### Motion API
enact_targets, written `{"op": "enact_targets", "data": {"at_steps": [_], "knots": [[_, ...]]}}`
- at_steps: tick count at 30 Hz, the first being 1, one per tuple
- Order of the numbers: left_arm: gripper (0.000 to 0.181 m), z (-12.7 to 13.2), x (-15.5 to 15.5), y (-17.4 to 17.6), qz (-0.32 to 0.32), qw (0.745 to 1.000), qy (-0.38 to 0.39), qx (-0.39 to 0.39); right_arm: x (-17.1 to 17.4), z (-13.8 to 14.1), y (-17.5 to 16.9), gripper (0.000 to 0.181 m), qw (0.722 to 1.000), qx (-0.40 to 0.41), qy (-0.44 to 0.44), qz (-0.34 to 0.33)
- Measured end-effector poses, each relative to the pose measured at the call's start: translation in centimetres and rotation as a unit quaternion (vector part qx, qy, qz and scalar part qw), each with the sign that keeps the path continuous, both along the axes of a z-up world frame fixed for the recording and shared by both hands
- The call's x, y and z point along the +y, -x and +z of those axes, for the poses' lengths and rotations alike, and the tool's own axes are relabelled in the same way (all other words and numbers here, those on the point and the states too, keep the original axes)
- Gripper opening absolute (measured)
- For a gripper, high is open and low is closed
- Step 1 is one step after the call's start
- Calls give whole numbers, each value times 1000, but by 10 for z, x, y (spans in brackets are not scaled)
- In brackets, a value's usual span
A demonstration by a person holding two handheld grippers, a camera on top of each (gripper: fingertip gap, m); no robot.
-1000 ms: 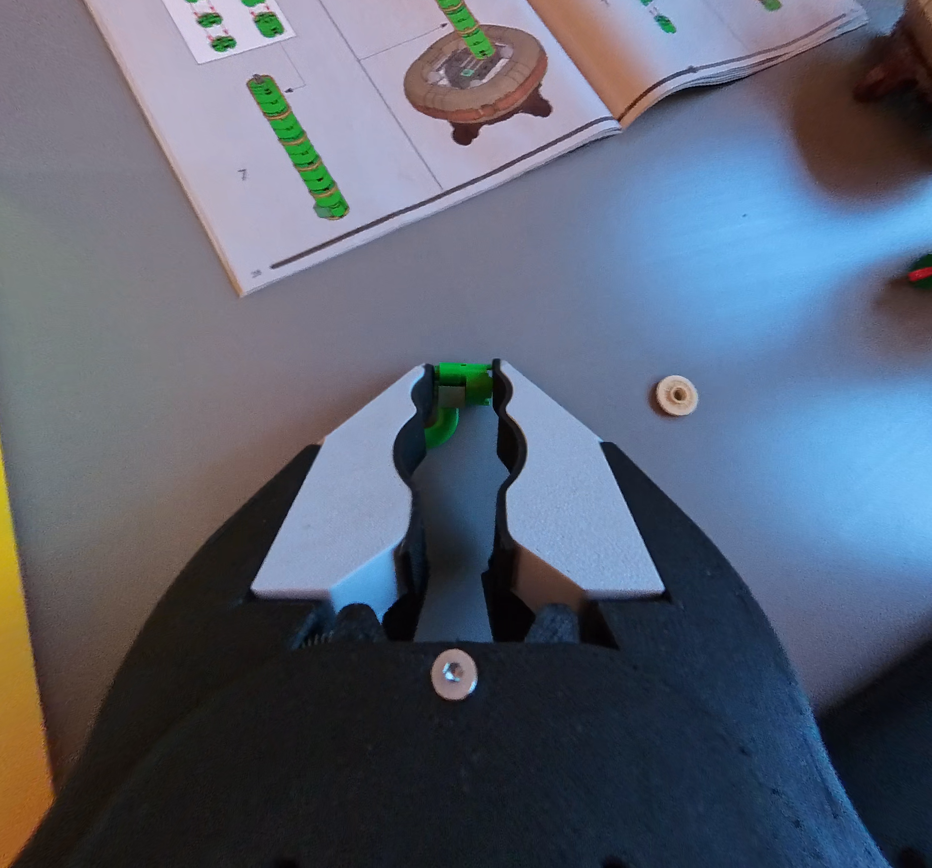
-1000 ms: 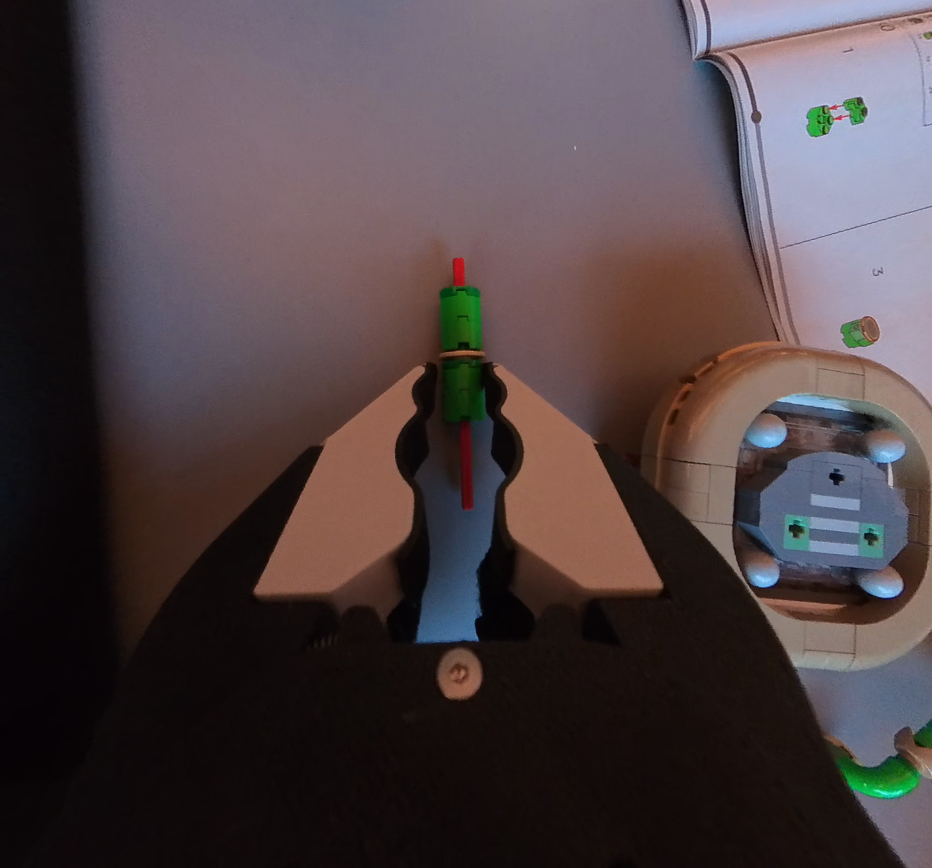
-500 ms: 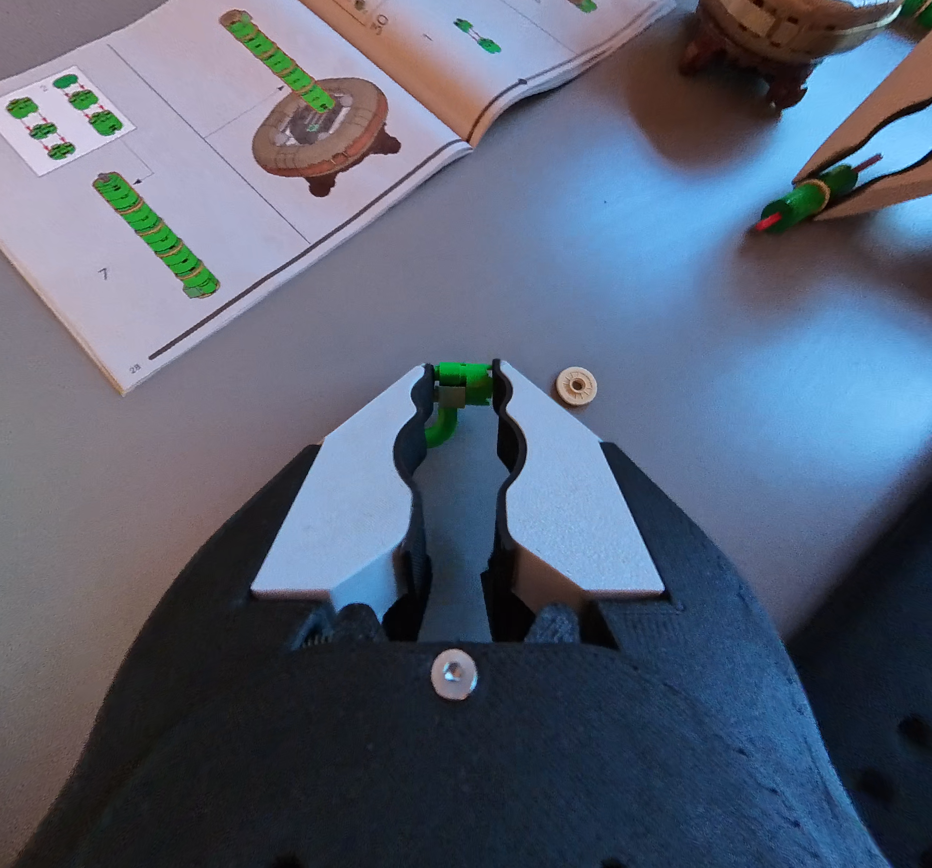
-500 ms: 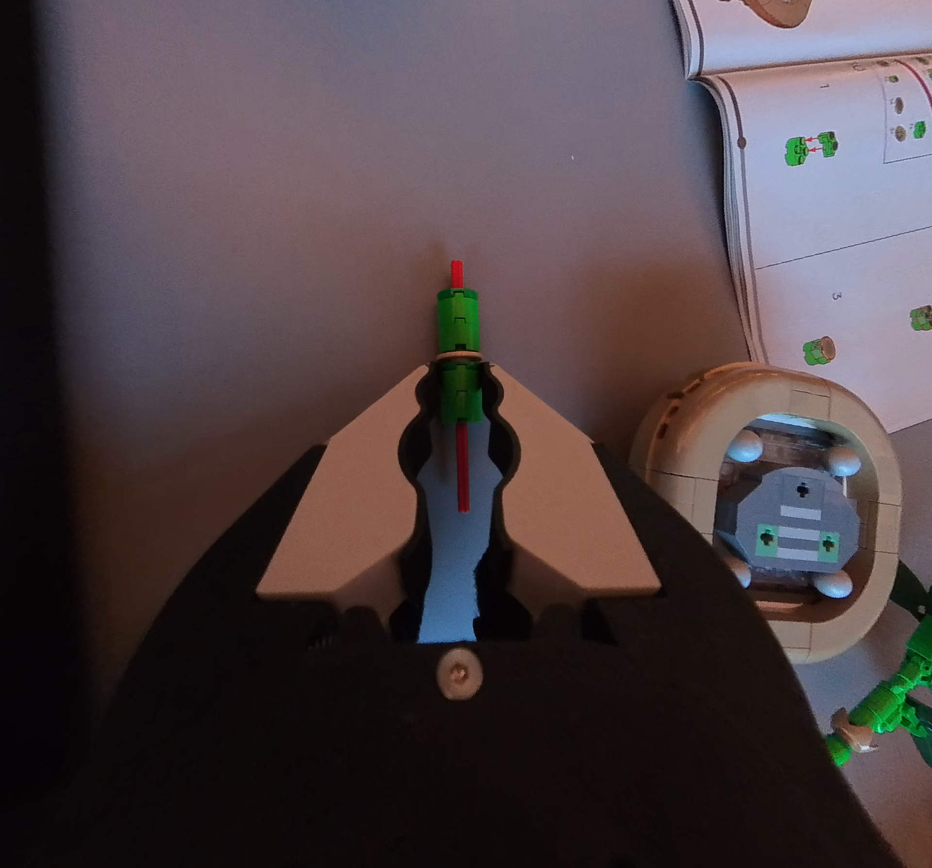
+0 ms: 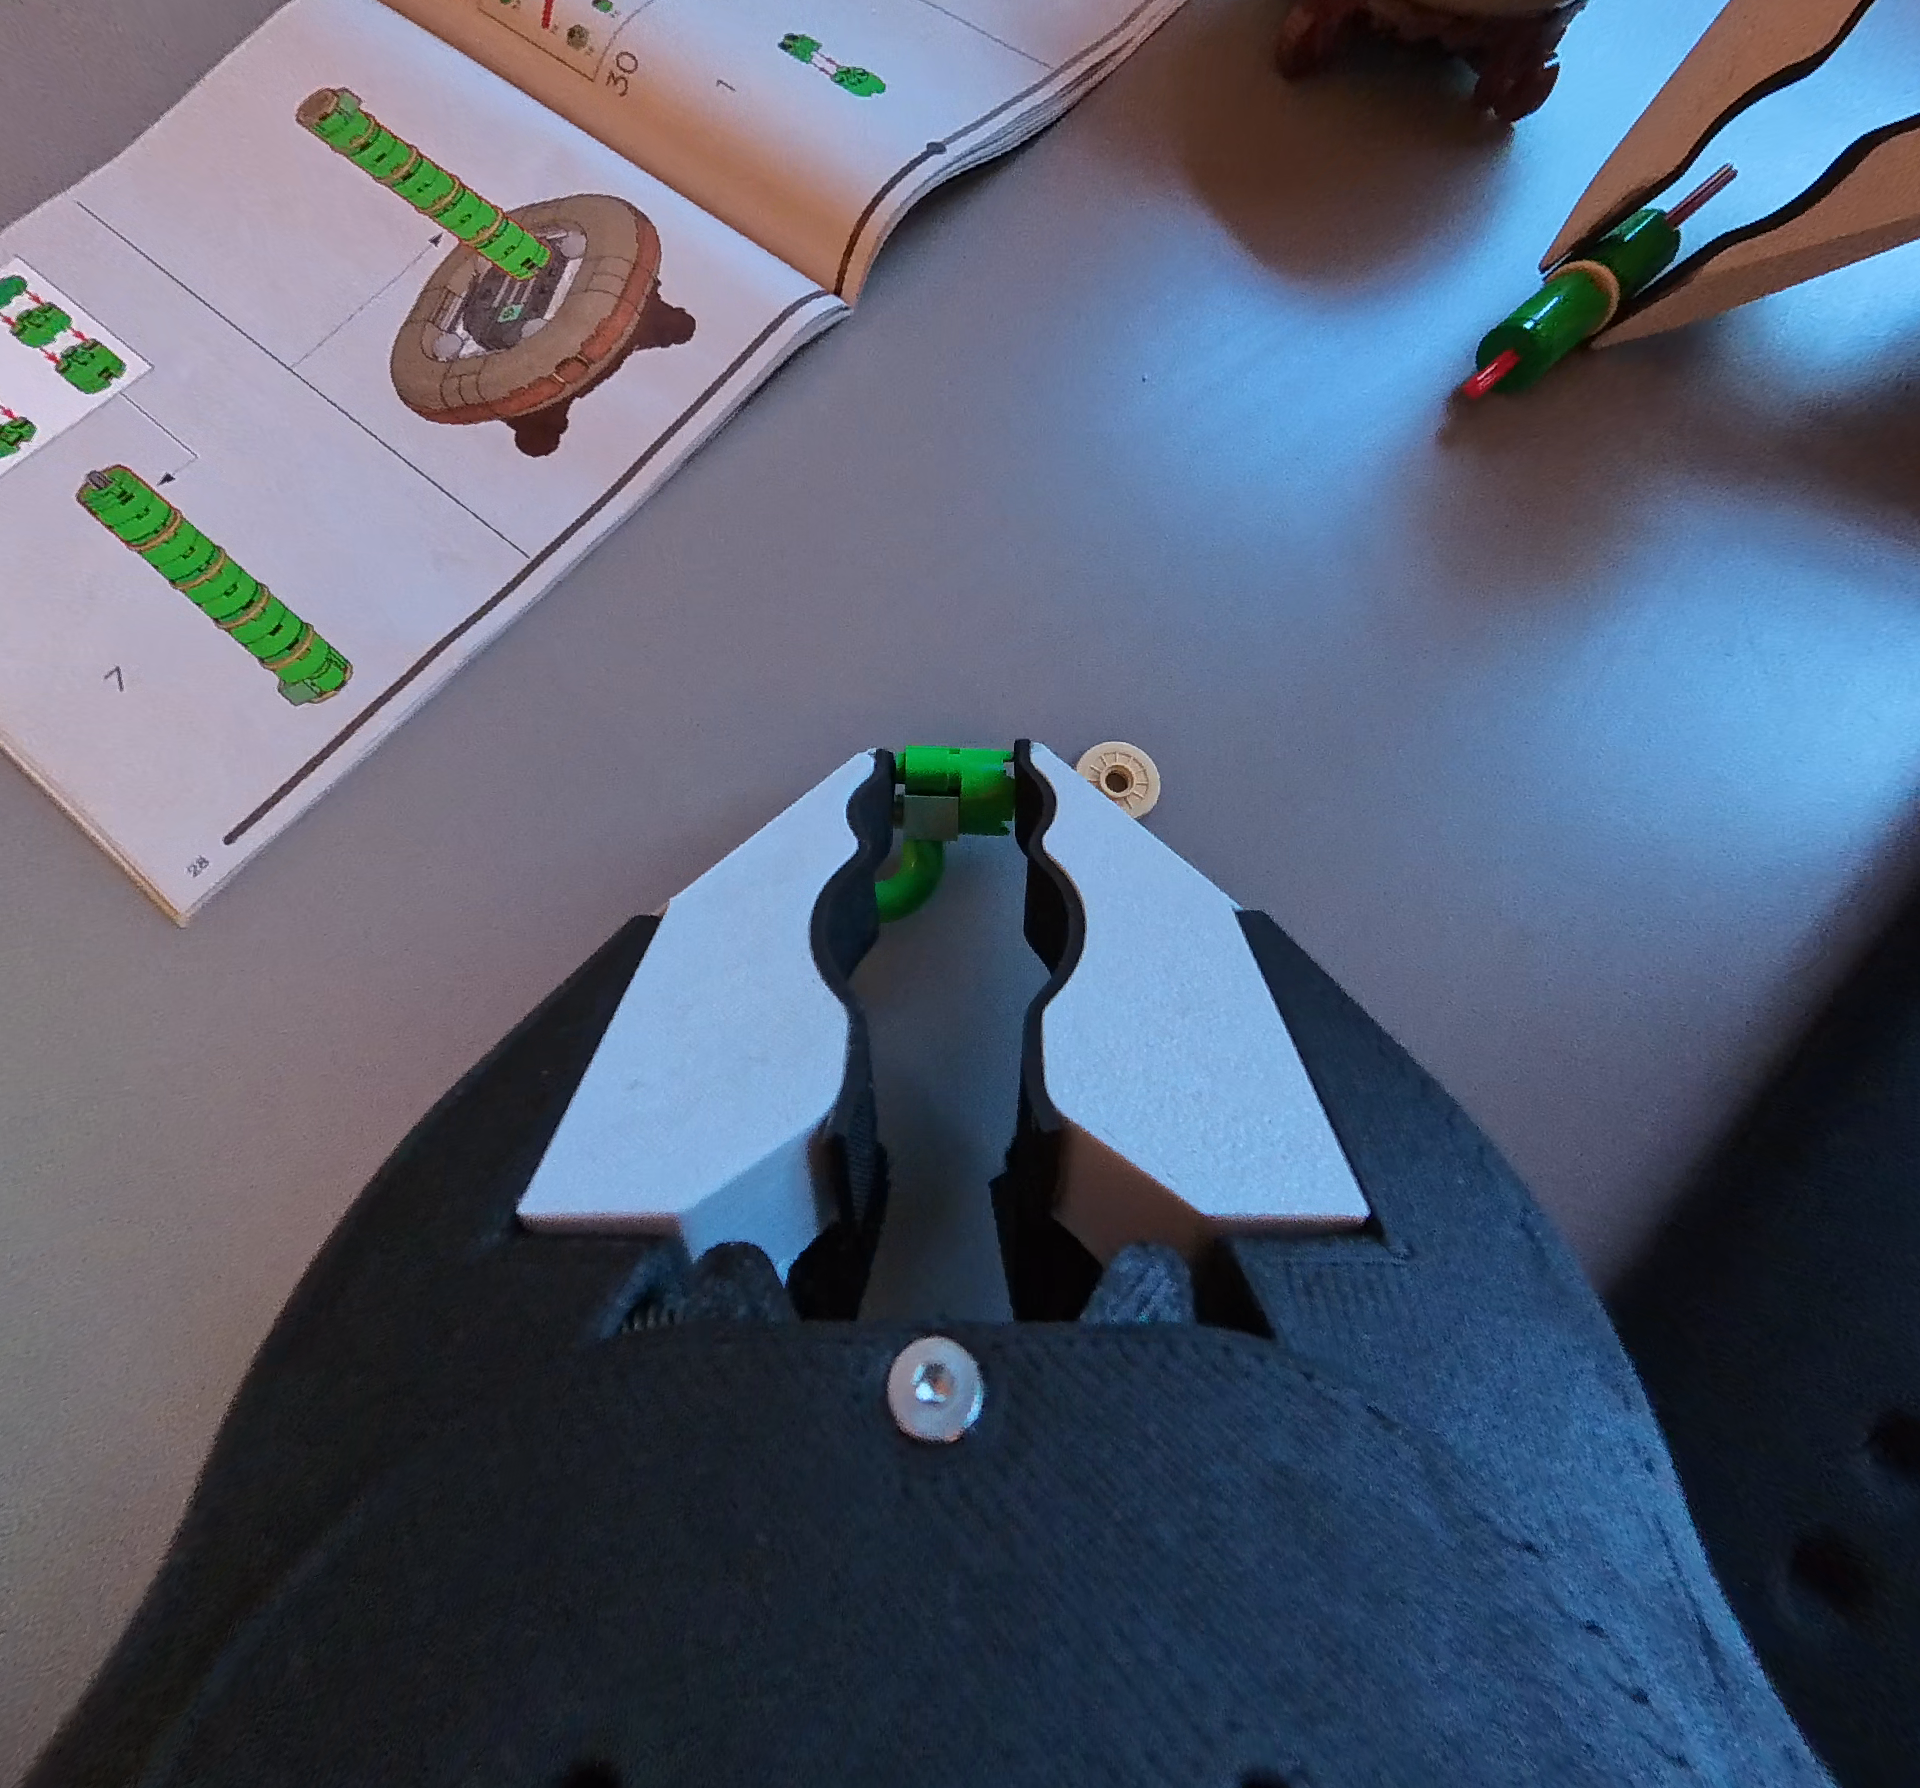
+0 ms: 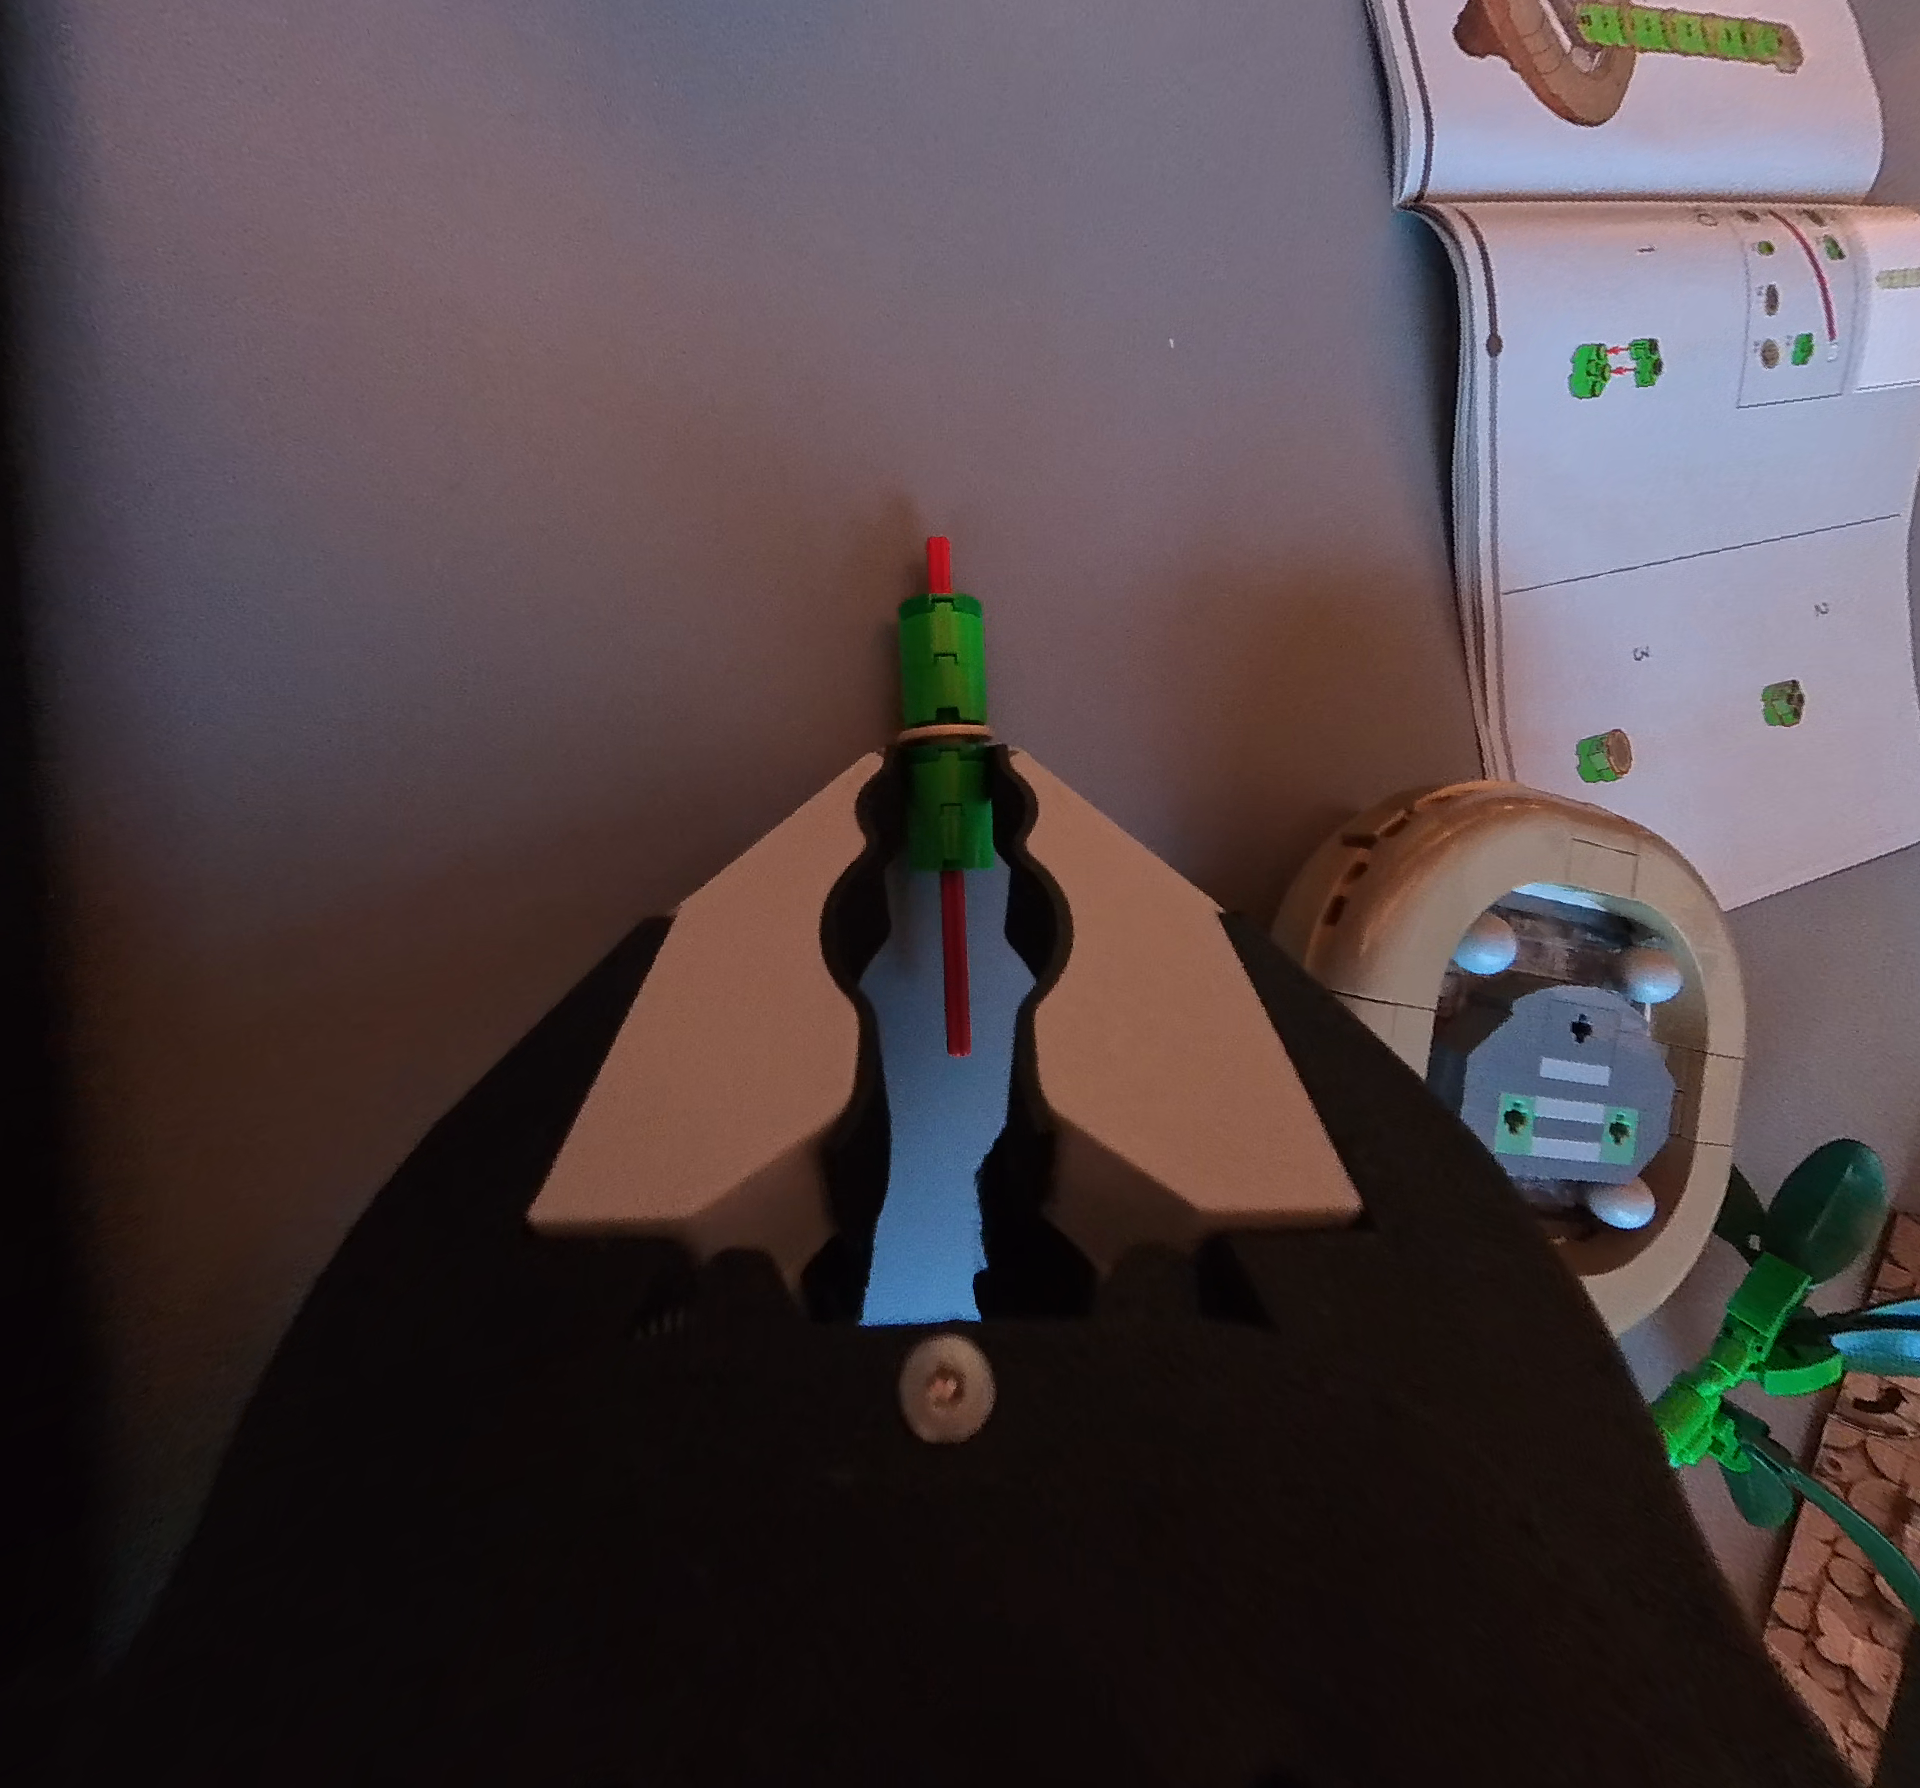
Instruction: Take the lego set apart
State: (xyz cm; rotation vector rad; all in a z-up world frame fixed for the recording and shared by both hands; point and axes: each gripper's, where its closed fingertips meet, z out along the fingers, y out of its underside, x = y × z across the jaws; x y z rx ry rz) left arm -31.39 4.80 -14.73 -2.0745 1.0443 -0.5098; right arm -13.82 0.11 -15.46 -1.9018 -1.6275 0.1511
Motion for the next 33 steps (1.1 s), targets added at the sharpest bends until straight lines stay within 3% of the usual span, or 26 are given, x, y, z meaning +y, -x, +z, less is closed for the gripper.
{"op": "enact_targets", "data": {"at_steps": [20,23,30,33], "knots": [[25,22,10,6,34,997,-11,-70,3,2,1,15,1000,-5,-24,9],[25,31,15,10,50,995,-27,-87,1,7,4,18,1000,19,-20,11],[26,57,31,31,114,977,-35,-179,6,58,-9,26,987,160,-22,-25],[24,64,39,46,153,964,-32,-217,6,43,-20,25,990,131,5,-43]]}}
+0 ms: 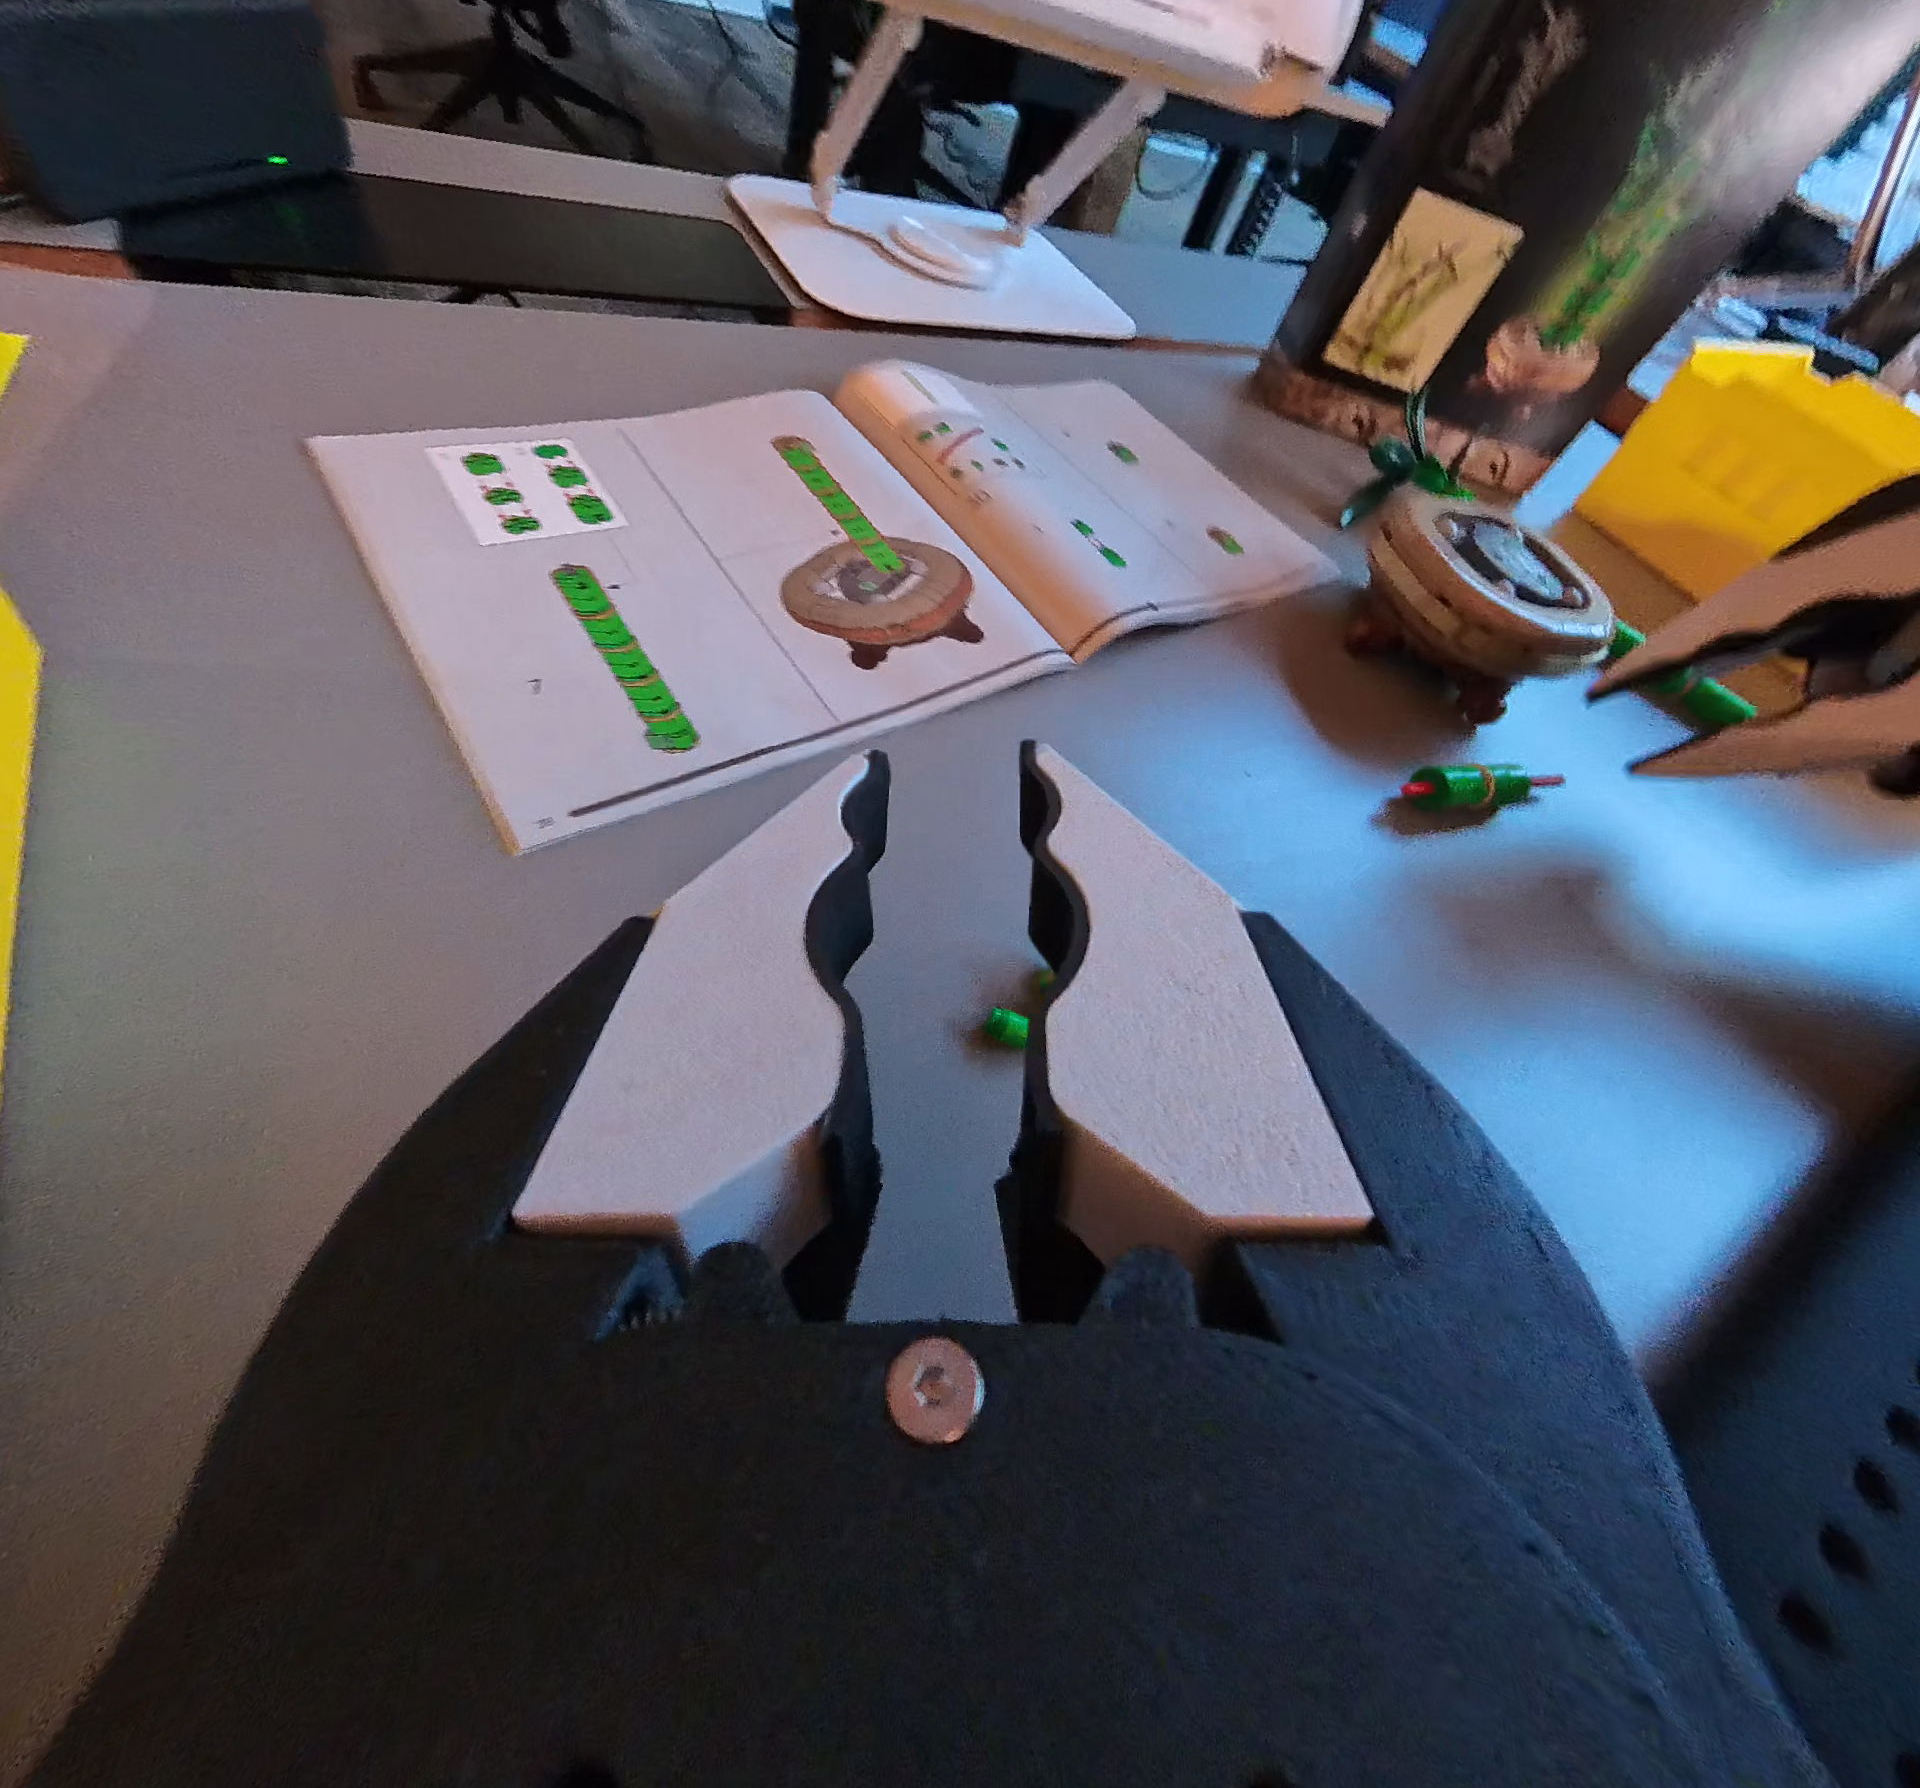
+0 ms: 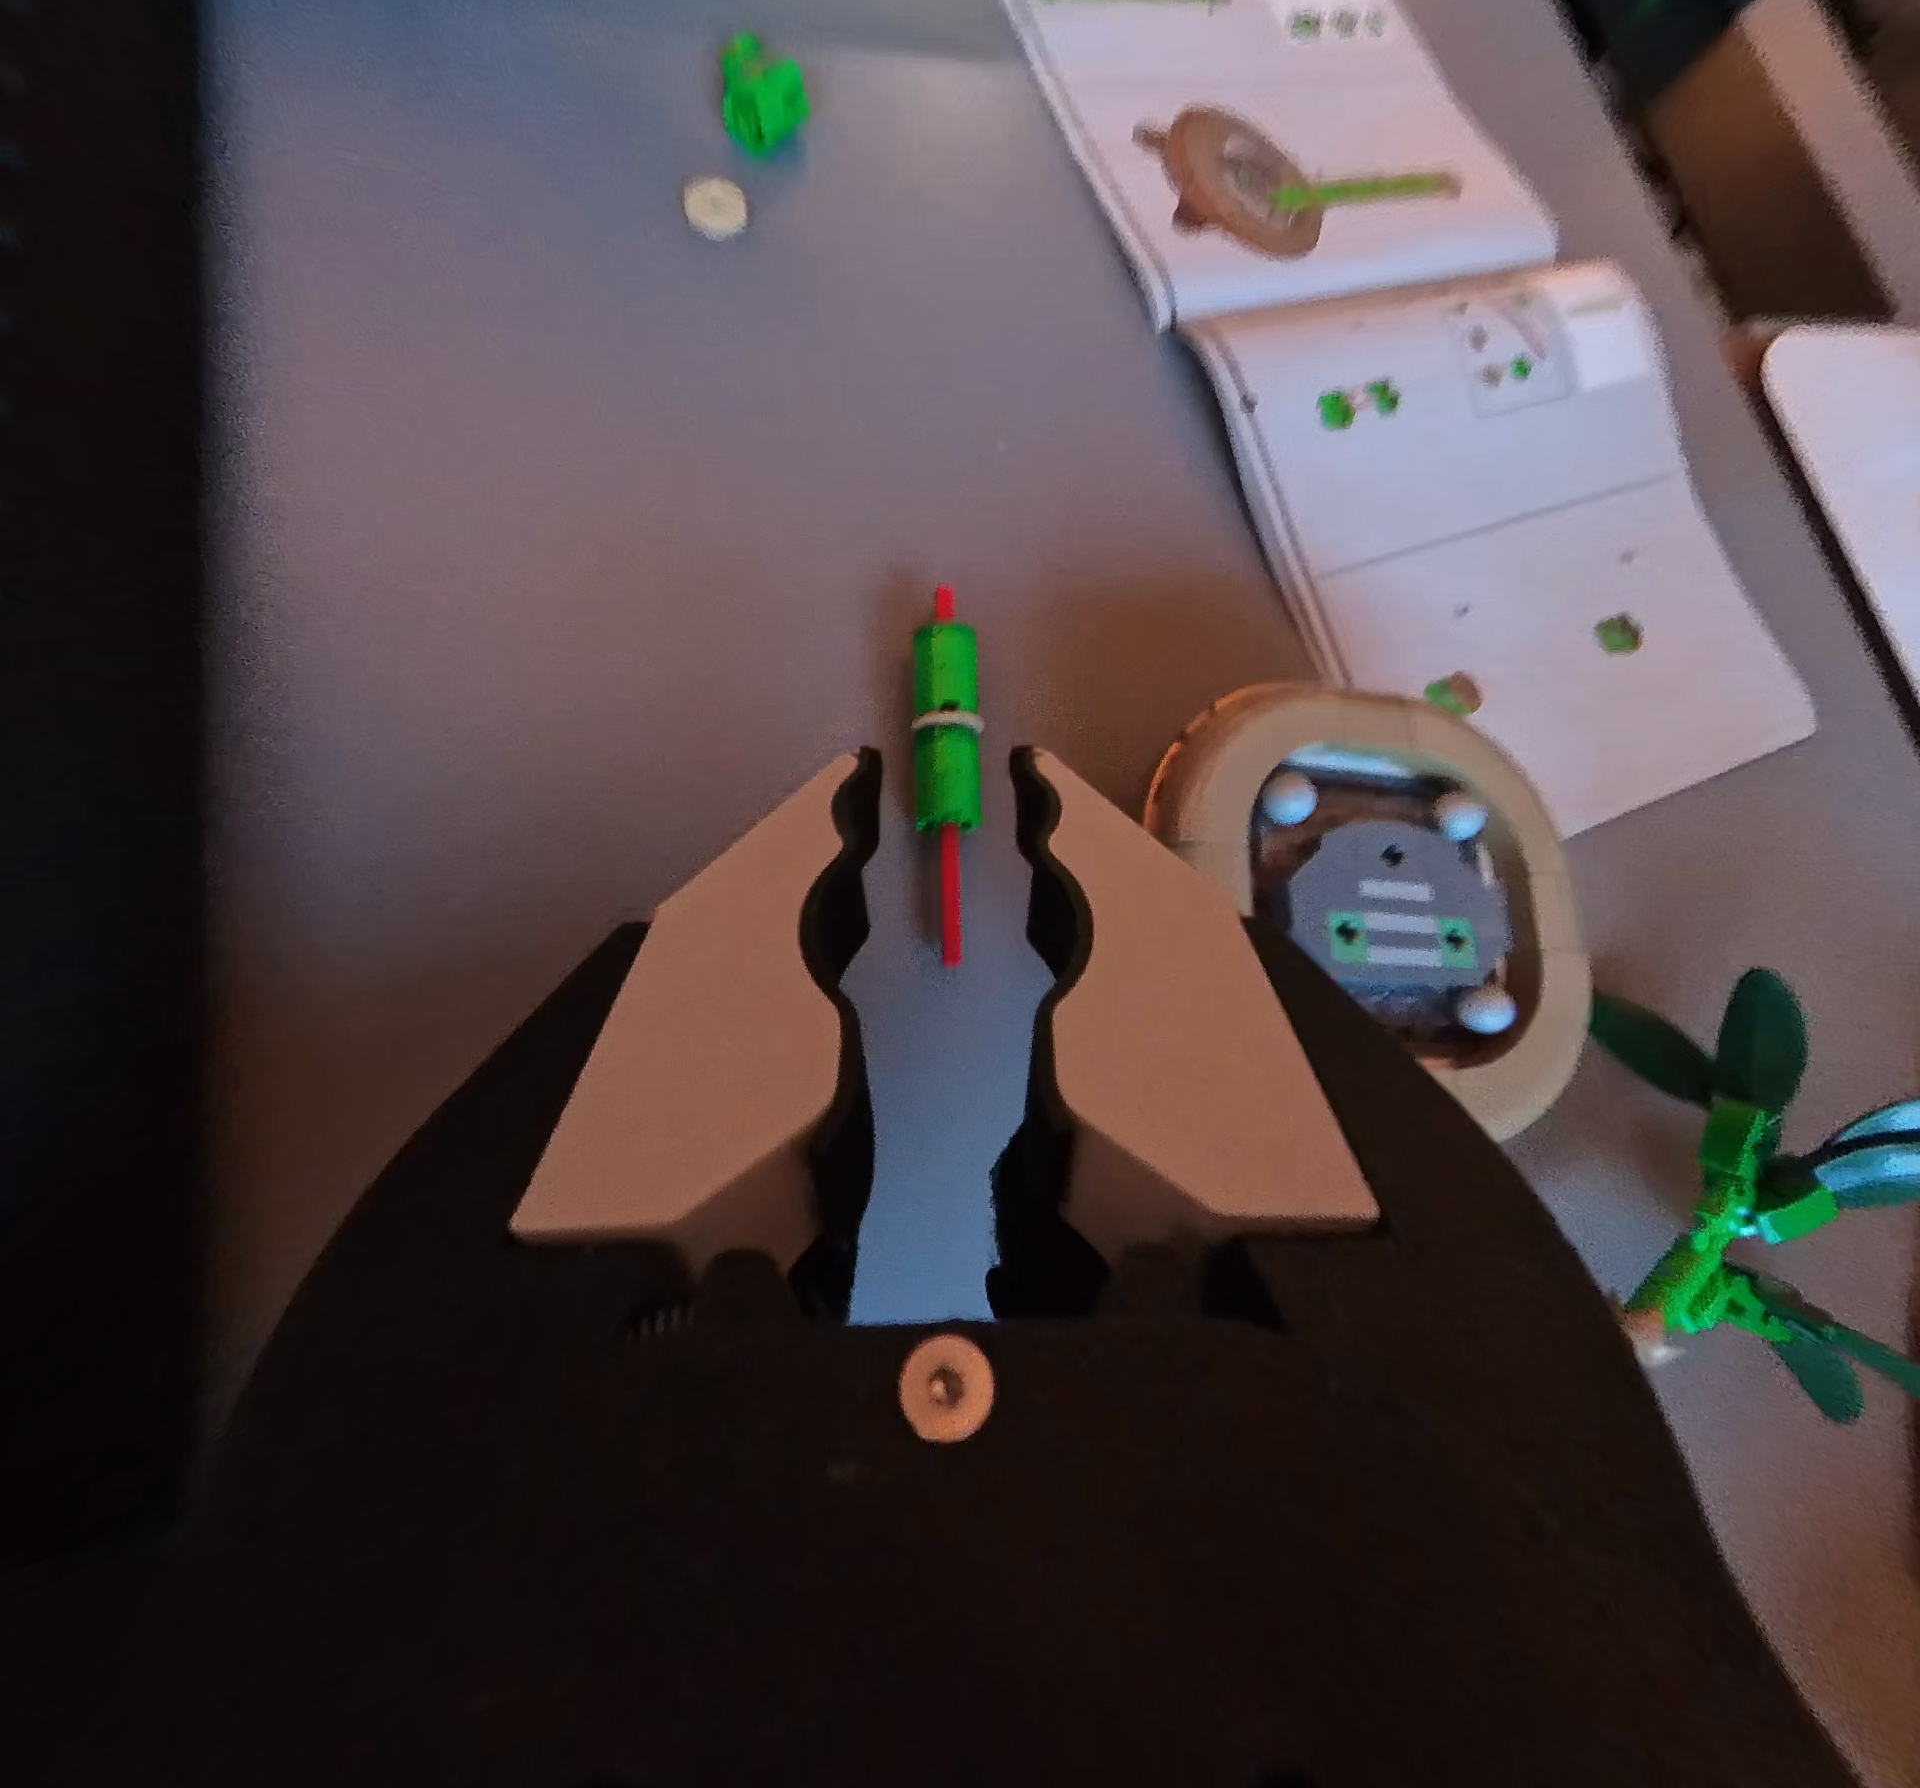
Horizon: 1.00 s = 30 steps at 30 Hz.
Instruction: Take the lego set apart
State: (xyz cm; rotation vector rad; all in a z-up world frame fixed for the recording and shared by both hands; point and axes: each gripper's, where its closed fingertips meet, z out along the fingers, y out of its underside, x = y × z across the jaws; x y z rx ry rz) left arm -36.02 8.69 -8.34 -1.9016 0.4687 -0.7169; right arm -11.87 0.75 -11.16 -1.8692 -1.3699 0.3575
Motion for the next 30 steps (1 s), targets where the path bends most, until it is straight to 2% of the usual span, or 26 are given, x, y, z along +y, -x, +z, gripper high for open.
{"op": "enact_targets", "data": {"at_steps": [3,6,10,16,21,26,28,30], "knots": [[24,-2,4,8,18,1000,7,-4,-2,-23,-2,24,998,-69,9,6],[24,-14,0,1,-4,999,35,9,-1,-31,-2,24,995,-99,3,11],[26,-32,-18,-24,-89,991,97,12,5,-29,-5,24,995,-104,-11,-4],[29,-51,-30,-37,-130,983,99,84,9,-36,-8,24,992,-126,-18,-12],[27,-60,-32,-38,-135,978,97,126,10,-41,-6,24,990,-137,-18,-12],[26,-59,-32,-37,-133,979,98,117,7,-41,-3,21,991,-135,-13,-5],[25,-58,-32,-37,-133,980,99,111,13,-36,-3,24,991,-127,-32,-17],[25,-57,-32,-37,-132,980,101,109,21,-27,2,37,994,-96,-51,-32]]}}
